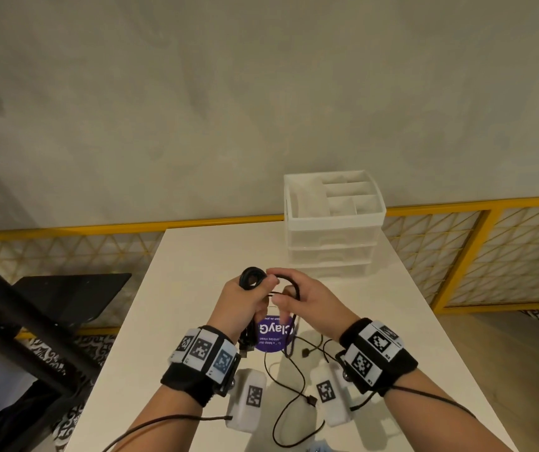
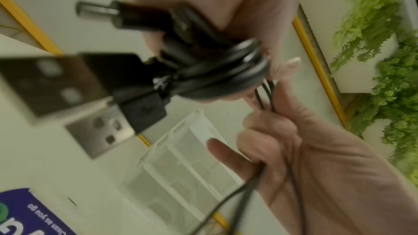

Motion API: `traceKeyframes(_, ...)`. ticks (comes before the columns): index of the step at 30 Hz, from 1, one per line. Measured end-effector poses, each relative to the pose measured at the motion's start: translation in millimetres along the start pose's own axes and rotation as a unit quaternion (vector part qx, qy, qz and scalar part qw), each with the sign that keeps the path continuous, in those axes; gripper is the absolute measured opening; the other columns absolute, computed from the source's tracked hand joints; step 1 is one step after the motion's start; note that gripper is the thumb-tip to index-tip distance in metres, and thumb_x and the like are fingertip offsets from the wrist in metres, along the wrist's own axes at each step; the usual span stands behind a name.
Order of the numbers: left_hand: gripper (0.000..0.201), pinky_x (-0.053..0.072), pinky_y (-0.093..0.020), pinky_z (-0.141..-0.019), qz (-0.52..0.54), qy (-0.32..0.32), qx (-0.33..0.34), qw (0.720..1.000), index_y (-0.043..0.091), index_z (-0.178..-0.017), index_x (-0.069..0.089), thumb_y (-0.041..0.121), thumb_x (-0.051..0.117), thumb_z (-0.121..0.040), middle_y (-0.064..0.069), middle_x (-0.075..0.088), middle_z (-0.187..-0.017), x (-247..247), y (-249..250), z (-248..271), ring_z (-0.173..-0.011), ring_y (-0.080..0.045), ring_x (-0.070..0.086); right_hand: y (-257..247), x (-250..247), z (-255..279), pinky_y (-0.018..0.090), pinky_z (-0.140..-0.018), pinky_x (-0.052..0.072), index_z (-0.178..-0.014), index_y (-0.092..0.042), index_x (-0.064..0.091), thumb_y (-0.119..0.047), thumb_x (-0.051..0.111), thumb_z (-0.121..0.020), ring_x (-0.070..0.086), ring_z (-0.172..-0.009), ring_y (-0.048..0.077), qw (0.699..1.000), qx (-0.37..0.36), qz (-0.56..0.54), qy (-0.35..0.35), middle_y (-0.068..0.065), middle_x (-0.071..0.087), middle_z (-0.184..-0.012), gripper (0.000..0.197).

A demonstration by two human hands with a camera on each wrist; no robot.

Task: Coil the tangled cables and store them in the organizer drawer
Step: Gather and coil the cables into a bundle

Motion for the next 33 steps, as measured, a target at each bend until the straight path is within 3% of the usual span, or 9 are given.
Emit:
traceKeyframes(2,0.031,0.031,-0.021,-0.039,0.017,-0.01,-0.006,1.0,-0.003,-0.091,0.061,0.027,0.059,-0.089,0.004,0.036,-0.042,-3.1,1.6,2.0,-0.038,-0.011,0.033,3.2,-1.7,0.7,0.032,-0.069,0.048,-0.115,-0.027,0.057,-0.018,0.049,-0.094,0.047,-0.048,0.008,0.999,0.025,-0.035,-0.005,-0.004,0.045,-0.055,0.024)
traceKeyframes(5,0.039,0.031,-0.019,-0.039,-0.012,-0.026,-0.026,0.999,0.007,-0.082,0.056,0.046,0.054,-0.088,0.005,0.038,-0.044,-6.9,4.1,5.3,-0.039,-0.011,0.033,7.2,-1.8,1.1,0.021,-0.053,0.033,-0.112,-0.01,0.061,-0.021,0.041,-0.097,0.034,-0.047,0.006,0.997,0.046,-0.066,0.021,-0.005,0.034,-0.059,0.027)
traceKeyframes(11,0.045,0.03,-0.022,-0.043,-0.054,-0.095,-0.049,0.993,0.009,-0.086,0.067,0.051,0.051,-0.089,0.004,0.033,-0.045,-0.4,-1.5,11.1,-0.042,-0.013,0.03,-1.7,-1.3,0.3,0.018,-0.052,0.033,-0.103,-0.022,0.066,-0.015,0.04,-0.097,0.035,-0.05,0.008,0.99,0.003,-0.105,0.09,-0.003,0.049,-0.064,0.028)
traceKeyframes(15,0.034,0.032,-0.02,-0.042,-0.062,-0.11,-0.037,0.991,0.008,-0.075,0.059,0.036,0.052,-0.092,0.006,0.036,-0.042,2.5,-2.5,13.0,-0.038,-0.01,0.032,-2.3,-2.0,3.0,0.015,-0.05,0.031,-0.109,-0.021,0.062,-0.016,0.04,-0.097,0.033,-0.049,0.008,0.989,0.001,-0.112,0.096,0.0,0.045,-0.064,0.025)
traceKeyframes(19,0.013,0.033,-0.021,-0.043,-0.083,-0.06,0.006,0.995,0.011,-0.071,0.062,0.016,0.073,-0.077,0.007,0.045,-0.04,7.1,-5.2,14.4,-0.036,-0.01,0.037,-2.9,2.6,4.1,0.024,-0.051,0.032,-0.105,-0.017,0.056,-0.016,0.04,-0.097,0.034,-0.049,0.01,0.989,0.018,-0.101,0.111,0.001,0.044,-0.061,0.018)
traceKeyframes(24,0.022,0.033,-0.019,-0.039,-0.023,0.001,0.023,0.999,0.015,-0.1,0.069,0.011,0.072,-0.079,0.01,0.051,-0.04,12.8,-7.4,10.2,-0.035,-0.006,0.037,-2.4,12.5,3.2,0.024,-0.045,0.028,-0.106,-0.008,0.055,-0.029,0.038,-0.098,0.027,-0.043,0.008,0.987,0.073,-0.107,0.097,-0.01,0.039,-0.049,0.028)
traceKeyframes(27,0.013,0.033,-0.02,-0.038,-0.024,0.037,0.007,0.999,0.006,-0.087,0.067,0.015,0.071,-0.079,0.005,0.044,-0.041,13.3,-9.1,8.1,-0.035,-0.009,0.036,-1.8,17.8,0.8,0.02,-0.042,0.024,-0.107,-0.009,0.05,-0.034,0.033,-0.099,0.026,-0.043,0.005,0.987,0.092,-0.089,0.1,-0.008,0.034,-0.055,0.031)
traceKeyframes(30,0.022,0.032,-0.02,-0.039,-0.028,0.088,0.011,0.996,0.008,-0.066,0.061,0.023,0.069,-0.081,0.0,0.04,-0.043,7.1,-3.4,5.5,-0.037,-0.012,0.034,6.2,20.4,1.5,0.02,-0.047,0.028,-0.102,-0.014,0.045,-0.031,0.034,-0.098,0.031,-0.047,0.004,0.991,0.069,-0.056,0.097,-0.004,0.037,-0.062,0.02)
traceKeyframes(33,0.026,0.034,-0.023,-0.044,-0.035,0.127,0.027,0.991,0.011,-0.067,0.066,0.03,0.064,-0.084,-0.001,0.041,-0.042,-0.6,1.3,2.9,-0.039,-0.013,0.036,14.3,19.0,3.0,0.019,-0.048,0.029,-0.089,-0.02,0.054,-0.026,0.036,-0.098,0.032,-0.047,0.004,0.994,0.062,-0.017,0.091,-0.007,0.04,-0.06,0.022)
Point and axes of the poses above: each hand's wrist, its own z-axis away from the middle knuckle, its own x-axis out of the palm, y = z × x, the point moved 1 cm from there along -z, towards the middle knuckle
